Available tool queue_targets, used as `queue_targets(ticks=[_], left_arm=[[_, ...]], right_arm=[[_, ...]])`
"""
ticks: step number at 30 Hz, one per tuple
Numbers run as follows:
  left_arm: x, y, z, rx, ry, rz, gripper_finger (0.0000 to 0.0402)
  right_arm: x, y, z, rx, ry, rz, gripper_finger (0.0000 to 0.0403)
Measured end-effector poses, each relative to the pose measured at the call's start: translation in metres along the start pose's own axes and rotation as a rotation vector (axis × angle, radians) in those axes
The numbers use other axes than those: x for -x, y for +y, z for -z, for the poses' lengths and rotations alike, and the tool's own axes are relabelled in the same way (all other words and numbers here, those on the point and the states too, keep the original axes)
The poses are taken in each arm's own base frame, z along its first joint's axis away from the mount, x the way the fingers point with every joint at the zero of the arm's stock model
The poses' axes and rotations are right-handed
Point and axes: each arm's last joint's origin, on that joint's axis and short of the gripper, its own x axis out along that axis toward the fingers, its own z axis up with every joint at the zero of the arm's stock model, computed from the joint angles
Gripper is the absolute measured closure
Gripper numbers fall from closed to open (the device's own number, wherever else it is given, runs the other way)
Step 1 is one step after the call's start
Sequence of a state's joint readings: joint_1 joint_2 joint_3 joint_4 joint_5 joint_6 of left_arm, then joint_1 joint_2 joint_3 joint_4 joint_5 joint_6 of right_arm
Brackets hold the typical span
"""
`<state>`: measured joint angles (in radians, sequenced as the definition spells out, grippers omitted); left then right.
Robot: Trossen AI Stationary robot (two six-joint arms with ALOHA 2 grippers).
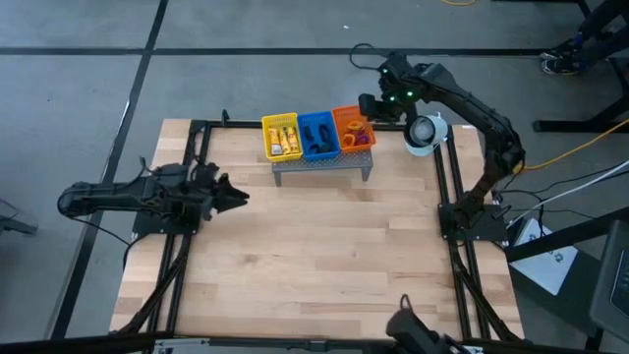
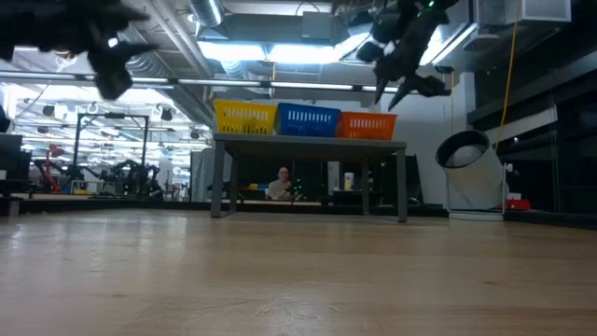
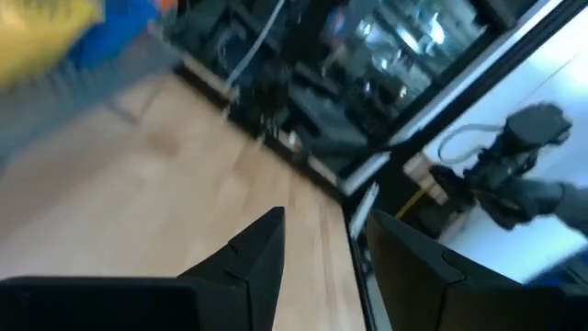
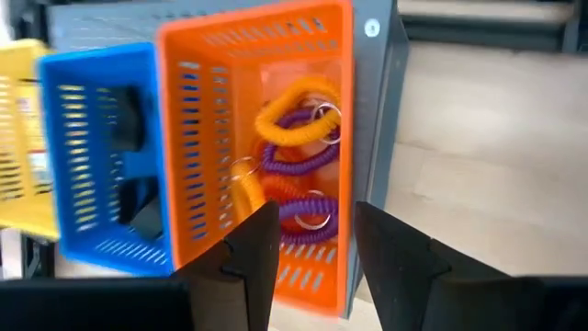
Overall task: Pick & Place Office Desk Supplies
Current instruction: Return to Home Position
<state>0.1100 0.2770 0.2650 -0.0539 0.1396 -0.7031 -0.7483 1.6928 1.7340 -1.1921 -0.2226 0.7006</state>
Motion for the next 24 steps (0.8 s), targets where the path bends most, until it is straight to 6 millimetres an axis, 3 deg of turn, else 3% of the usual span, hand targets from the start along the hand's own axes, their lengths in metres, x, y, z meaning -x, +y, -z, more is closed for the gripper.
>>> queue_targets(ticks=[4,8,15,19,24], left_arm=[[0.007,-0.013,-0.021,-0.078,-0.075,-0.006,0.0247],[0.021,-0.034,-0.045,-0.157,-0.109,-0.017,0.0247],[0.06,-0.078,-0.089,-0.264,-0.26,-0.031,0.0247],[0.082,-0.095,-0.107,-0.281,-0.404,-0.068,0.0247],[0.101,-0.109,-0.12,-0.317,-0.487,-0.05,0.0247]], right_arm=[[0.037,-0.001,0.013,0.063,-0.123,-0.02,0.0259],[0.081,0.012,0.042,0.198,-0.336,-0.062,0.0259],[0.17,0.04,0.113,0.438,-0.713,-0.453,0.0259],[0.204,0.035,0.152,0.576,-0.698,-0.676,0.0259],[0.216,0.025,0.179,0.658,-0.514,-0.825,0.026]])
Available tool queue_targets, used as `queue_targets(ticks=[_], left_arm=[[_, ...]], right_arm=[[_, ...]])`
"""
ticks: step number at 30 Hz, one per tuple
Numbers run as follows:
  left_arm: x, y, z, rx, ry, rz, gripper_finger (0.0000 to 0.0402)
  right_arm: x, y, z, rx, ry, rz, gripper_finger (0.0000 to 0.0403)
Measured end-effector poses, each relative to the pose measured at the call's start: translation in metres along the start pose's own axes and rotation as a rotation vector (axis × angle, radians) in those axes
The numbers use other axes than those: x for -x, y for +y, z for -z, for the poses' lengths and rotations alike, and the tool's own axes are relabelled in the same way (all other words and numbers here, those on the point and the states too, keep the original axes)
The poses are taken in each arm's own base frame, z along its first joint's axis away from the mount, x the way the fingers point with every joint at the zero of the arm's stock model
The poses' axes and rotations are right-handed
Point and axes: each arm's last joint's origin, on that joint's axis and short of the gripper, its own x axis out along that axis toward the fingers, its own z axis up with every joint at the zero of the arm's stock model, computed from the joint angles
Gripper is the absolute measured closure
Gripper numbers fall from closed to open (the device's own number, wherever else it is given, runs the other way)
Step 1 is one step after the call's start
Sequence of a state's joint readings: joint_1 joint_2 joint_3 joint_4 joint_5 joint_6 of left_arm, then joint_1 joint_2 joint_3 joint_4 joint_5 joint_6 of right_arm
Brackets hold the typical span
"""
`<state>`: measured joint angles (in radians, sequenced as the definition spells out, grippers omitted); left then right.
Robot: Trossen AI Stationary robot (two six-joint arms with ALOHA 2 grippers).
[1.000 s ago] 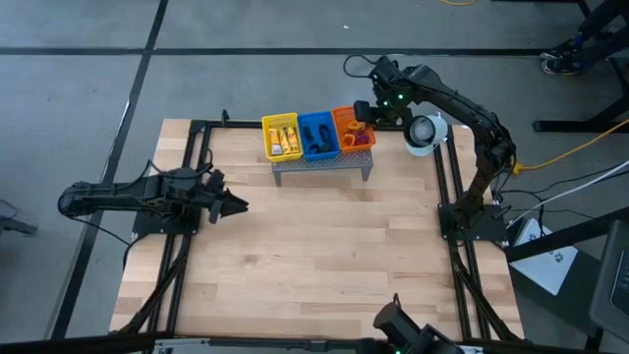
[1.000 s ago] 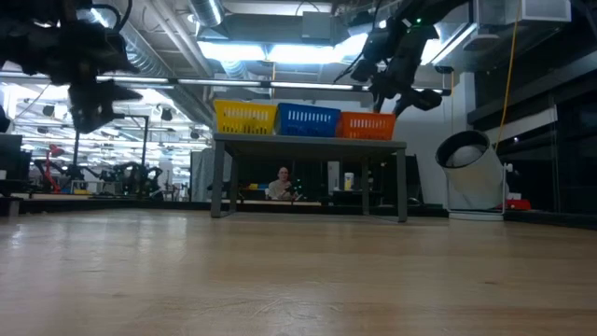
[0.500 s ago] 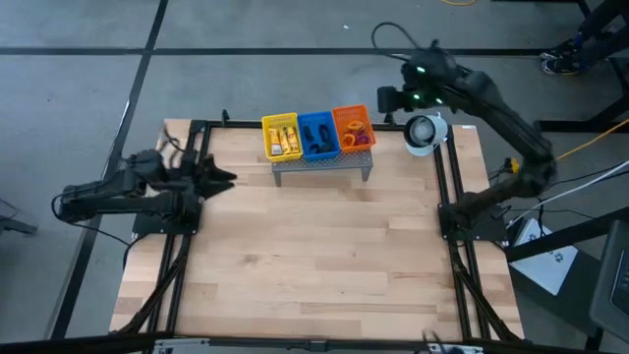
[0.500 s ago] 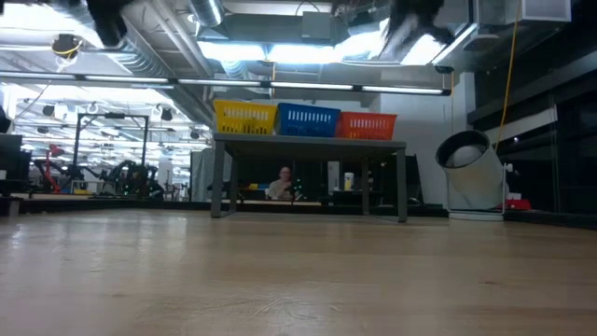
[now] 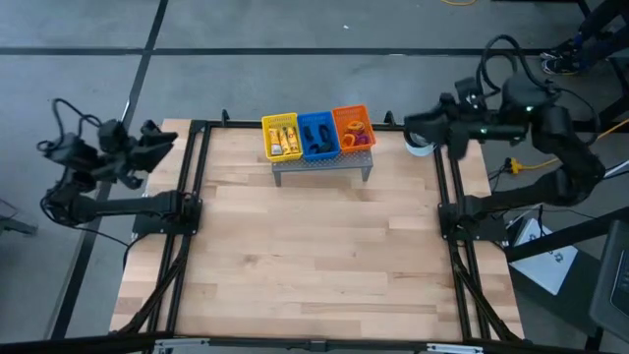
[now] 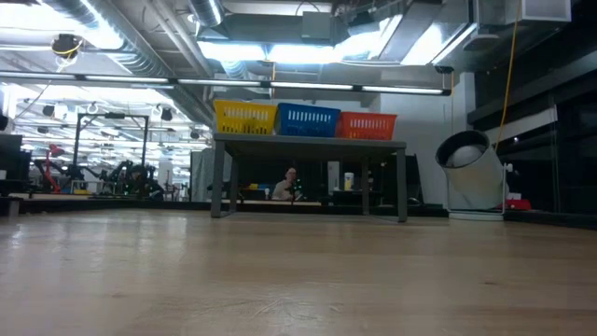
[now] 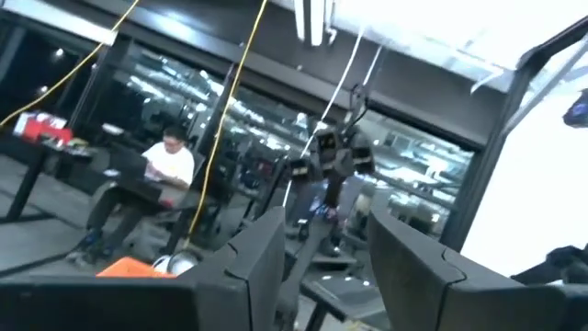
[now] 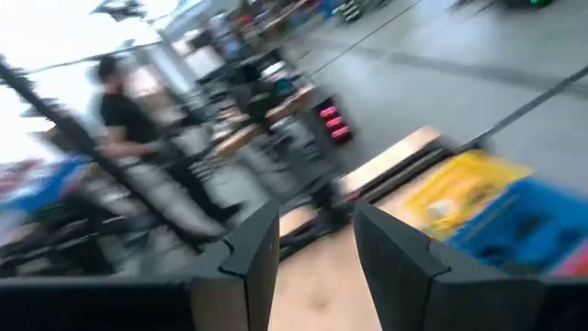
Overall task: Pick & Place Office Desk Supplies
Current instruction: Return to Home Position
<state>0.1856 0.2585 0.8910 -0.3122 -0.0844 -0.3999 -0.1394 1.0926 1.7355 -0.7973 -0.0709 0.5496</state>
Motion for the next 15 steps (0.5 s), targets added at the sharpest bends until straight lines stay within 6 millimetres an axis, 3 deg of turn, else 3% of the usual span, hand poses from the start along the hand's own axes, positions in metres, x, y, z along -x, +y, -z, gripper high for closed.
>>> queue_targets(ticks=[3,5,7,9,11,15], left_arm=[[0.004,-0.004,-0.009,0.023,-0.032,0.016,0.0247],[0.006,-0.006,-0.014,0.091,-0.045,0.058,0.0247],[0.008,-0.007,-0.015,0.021,-0.042,0.083,0.0245],[0.013,-0.007,-0.01,-0.068,-0.005,0.131,0.0241],[0.017,-0.006,-0.005,-0.04,0.01,0.18,0.0238],[0.034,0.006,0.016,-0.02,-0.025,0.16,0.0238]], right_arm=[[0.0,0.008,0.003,-0.013,0.033,-0.098,0.026],[0.0,0.015,0.002,0.122,0.005,-0.149,0.026],[0.004,0.024,0.0,0.273,-0.044,-0.243,0.026],[0.012,0.034,-0.004,0.408,-0.106,-0.371,0.026],[0.024,0.037,-0.005,0.471,-0.133,-0.445,0.026],[0.038,0.024,0.013,0.466,-0.114,-0.414,0.026]])
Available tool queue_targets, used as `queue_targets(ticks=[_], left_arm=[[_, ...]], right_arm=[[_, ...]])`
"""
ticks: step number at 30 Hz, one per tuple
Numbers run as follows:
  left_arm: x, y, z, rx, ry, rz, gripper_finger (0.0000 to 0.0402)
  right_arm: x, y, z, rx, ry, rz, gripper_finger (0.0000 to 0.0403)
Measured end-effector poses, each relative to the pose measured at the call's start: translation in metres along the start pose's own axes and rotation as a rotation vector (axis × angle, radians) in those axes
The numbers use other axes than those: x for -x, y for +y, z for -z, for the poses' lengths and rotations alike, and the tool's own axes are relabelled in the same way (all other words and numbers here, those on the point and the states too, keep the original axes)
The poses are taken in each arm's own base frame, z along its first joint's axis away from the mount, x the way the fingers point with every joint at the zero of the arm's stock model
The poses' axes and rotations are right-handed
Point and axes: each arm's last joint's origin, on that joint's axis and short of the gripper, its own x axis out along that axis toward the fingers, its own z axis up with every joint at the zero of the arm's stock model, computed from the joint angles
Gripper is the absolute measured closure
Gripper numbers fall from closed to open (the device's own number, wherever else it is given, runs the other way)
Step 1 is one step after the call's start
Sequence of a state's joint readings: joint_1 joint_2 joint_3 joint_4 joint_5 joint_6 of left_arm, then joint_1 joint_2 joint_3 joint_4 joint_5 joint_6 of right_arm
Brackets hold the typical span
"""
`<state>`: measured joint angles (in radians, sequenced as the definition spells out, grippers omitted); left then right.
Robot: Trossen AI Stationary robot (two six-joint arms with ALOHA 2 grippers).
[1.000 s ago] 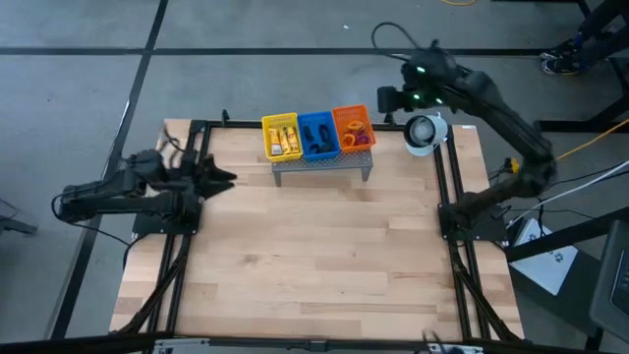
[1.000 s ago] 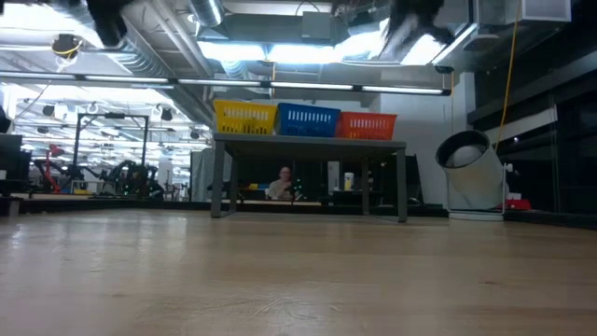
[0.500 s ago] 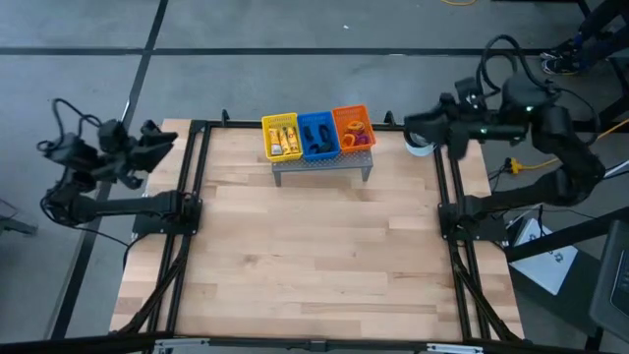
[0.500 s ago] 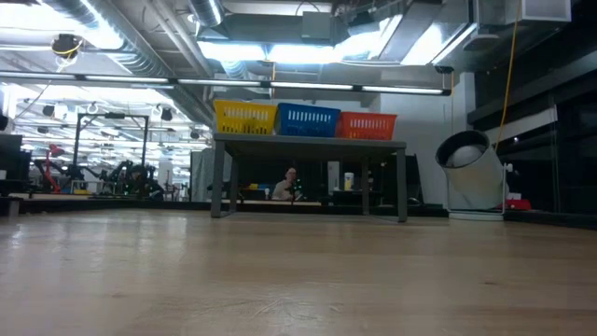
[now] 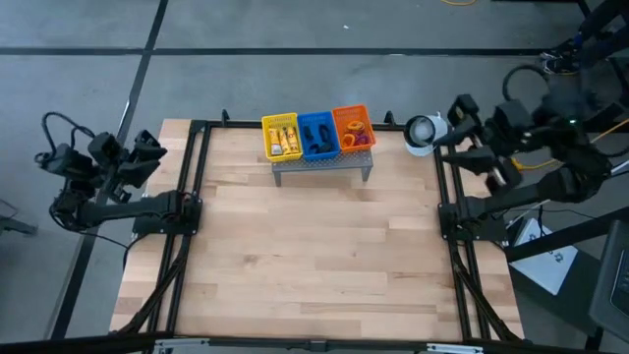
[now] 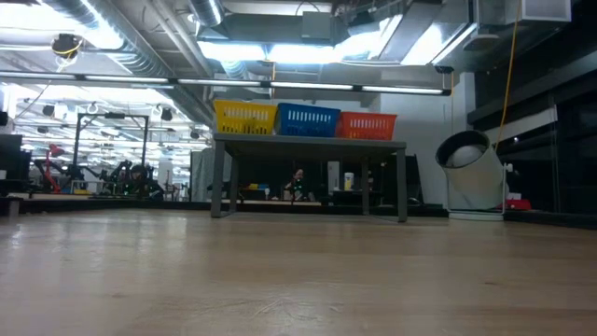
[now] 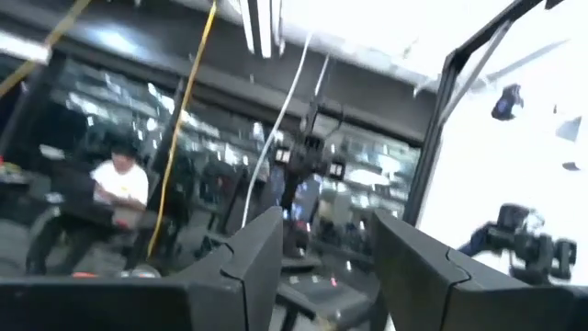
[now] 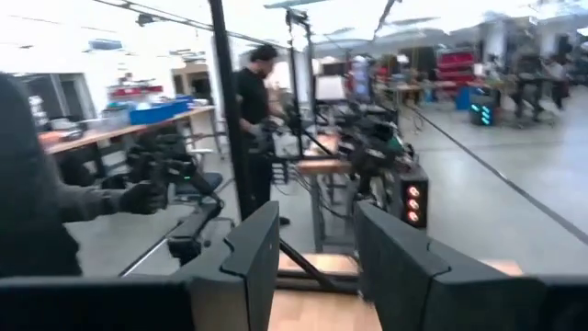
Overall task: Pick & Place Office Desk Supplies
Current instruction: Return to Home Position
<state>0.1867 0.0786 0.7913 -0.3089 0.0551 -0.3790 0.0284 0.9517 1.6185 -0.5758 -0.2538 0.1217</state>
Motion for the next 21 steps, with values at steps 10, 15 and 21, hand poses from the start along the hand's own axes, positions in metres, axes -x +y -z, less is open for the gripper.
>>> queue_targets(ticks=[10,15,21], left_arm=[[-0.014,0.019,0.049,-0.007,0.14,-0.012,0.0237],[-0.018,0.025,0.065,-0.015,0.119,0.019,0.024],[-0.018,0.036,0.093,-0.002,0.191,-0.006,0.0237]], right_arm=[[0.045,-0.002,0.122,0.03,-0.184,-0.072,0.026],[0.059,-0.005,0.179,0.002,-0.252,-0.095,0.026],[0.083,-0.004,0.219,0.016,-0.333,-0.106,0.026]])
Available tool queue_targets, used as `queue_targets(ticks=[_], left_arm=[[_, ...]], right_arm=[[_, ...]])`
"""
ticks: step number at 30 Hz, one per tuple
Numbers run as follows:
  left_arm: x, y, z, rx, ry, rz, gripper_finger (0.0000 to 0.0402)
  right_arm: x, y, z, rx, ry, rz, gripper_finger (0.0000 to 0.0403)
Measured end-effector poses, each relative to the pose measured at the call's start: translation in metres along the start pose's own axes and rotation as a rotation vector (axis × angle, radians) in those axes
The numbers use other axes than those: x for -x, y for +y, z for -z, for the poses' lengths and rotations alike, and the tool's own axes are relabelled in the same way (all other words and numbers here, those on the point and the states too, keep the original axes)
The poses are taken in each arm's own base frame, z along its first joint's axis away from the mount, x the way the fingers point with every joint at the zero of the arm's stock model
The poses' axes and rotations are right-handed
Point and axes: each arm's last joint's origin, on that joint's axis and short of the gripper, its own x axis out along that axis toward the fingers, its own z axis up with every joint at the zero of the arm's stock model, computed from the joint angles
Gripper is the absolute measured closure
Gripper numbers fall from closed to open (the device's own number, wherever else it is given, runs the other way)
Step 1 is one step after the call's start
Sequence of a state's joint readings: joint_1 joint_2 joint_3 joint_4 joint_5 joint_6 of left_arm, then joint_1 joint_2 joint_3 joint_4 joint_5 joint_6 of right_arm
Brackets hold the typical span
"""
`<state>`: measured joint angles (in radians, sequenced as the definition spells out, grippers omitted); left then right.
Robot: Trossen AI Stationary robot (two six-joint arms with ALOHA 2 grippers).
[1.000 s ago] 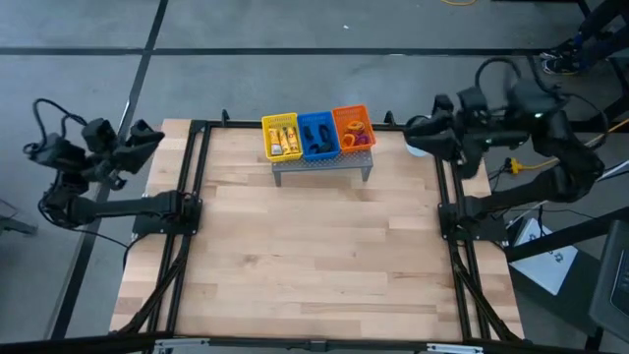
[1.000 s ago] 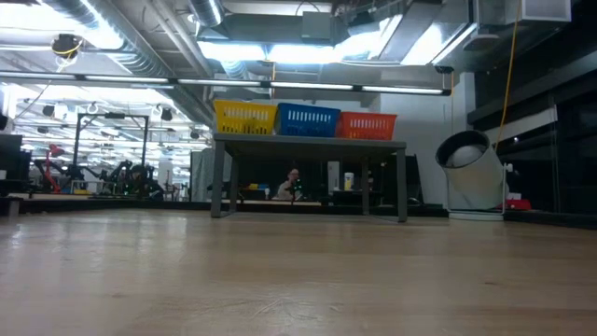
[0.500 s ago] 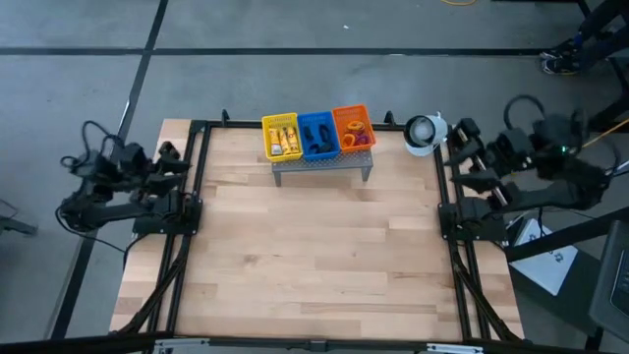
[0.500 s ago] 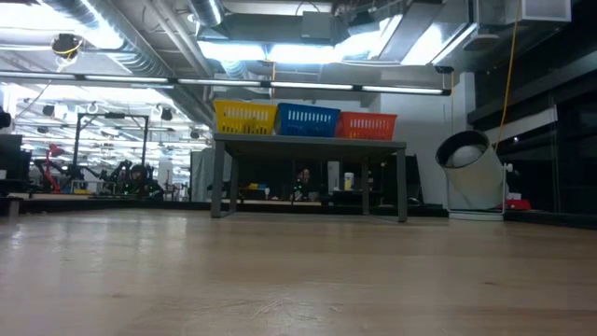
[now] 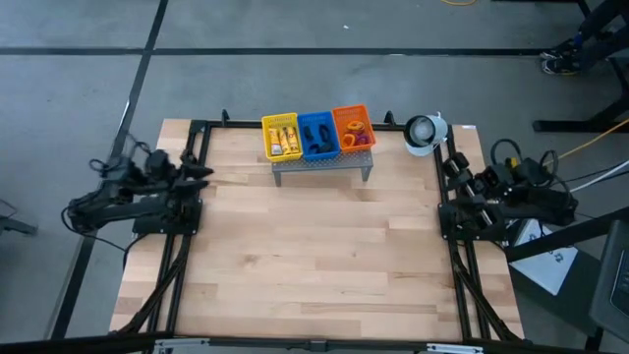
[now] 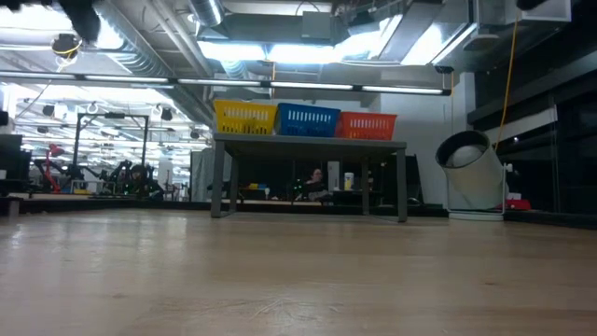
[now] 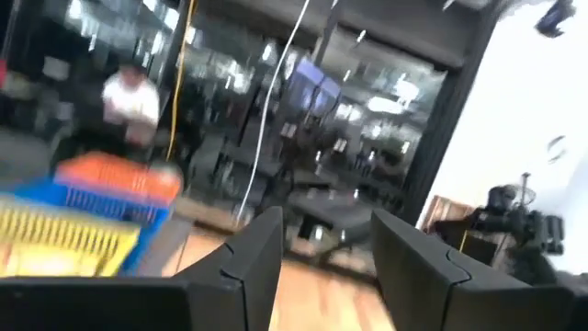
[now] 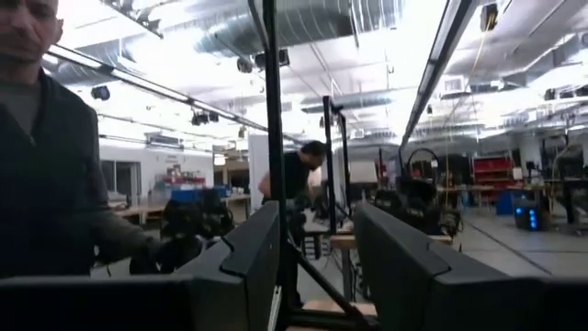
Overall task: Pick & Place Office Desk Supplies
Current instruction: Return to Home Position
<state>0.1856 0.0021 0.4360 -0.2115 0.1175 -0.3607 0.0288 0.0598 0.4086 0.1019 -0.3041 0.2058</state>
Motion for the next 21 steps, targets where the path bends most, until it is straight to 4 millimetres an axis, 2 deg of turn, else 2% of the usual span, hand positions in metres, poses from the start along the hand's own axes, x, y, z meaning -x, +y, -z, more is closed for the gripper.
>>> queue_targets(ticks=[2,6,14,21], left_arm=[[-0.004,0.005,0.013,0.026,0.042,-0.016,0.0236],[-0.013,0.016,0.04,0.075,0.1,-0.009,0.0235],[-0.025,0.037,0.094,0.152,0.028,0.035,0.0235],[-0.025,0.042,0.105,0.192,0.105,-0.032,0.0235]], right_arm=[[0.008,0.001,0.009,-0.001,0.007,0.003,0.026],[0.007,-0.002,0.02,-0.044,0.063,0.012,0.026],[0.007,-0.01,0.054,-0.081,0.185,0.065,0.026],[0.011,-0.015,0.09,-0.086,0.355,0.073,0.0259]])
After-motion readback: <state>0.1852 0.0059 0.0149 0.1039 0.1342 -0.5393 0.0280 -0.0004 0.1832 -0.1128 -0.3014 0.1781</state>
